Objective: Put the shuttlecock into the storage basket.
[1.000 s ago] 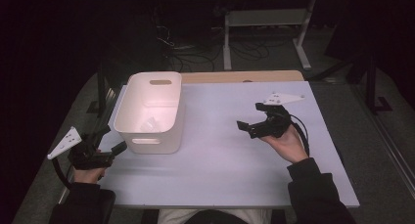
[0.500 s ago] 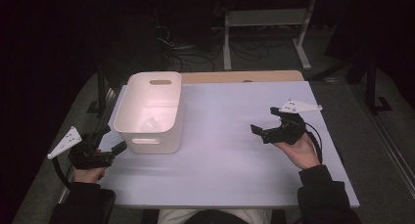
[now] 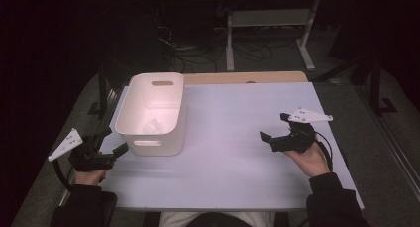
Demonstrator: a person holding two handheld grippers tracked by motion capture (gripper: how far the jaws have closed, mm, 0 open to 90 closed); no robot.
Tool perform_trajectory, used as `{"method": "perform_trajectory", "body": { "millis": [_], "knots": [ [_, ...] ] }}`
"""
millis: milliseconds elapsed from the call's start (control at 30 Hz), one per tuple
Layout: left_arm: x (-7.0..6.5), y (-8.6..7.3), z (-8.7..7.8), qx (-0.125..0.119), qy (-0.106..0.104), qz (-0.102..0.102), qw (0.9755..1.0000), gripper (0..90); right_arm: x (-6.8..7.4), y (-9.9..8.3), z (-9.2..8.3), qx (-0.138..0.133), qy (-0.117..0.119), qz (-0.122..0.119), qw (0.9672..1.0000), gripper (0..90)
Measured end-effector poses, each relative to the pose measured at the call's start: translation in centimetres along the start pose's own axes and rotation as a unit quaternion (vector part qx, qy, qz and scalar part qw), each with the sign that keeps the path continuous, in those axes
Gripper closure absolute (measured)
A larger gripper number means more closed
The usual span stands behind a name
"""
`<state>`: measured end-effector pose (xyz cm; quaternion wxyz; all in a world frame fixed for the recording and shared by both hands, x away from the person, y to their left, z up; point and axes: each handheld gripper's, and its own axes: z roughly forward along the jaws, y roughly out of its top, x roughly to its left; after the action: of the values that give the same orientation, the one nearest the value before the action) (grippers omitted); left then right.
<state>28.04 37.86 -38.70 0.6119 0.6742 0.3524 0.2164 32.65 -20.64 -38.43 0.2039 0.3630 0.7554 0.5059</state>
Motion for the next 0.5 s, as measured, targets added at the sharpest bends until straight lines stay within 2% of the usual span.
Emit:
{"method": "perform_trajectory", "body": {
  "millis": [200, 300, 500],
  "knots": [
    [0.0, 0.0, 0.0, -0.001, 0.002, -0.001, 1.0000, 0.0, -0.1, -1.1, -0.4, 0.004, -0.011, -0.003, 0.9999, 0.0],
    [0.0, 0.0, -0.1, -0.002, 0.002, 0.000, 1.0000, 0.0, -0.2, -2.2, -0.8, 0.011, -0.019, -0.003, 0.9998, 0.0],
    [0.0, 0.0, -0.1, -0.002, 0.003, -0.001, 1.0000, 0.0, -0.2, -3.4, -1.6, 0.008, -0.028, -0.008, 0.9995, 0.0]
  ]
}}
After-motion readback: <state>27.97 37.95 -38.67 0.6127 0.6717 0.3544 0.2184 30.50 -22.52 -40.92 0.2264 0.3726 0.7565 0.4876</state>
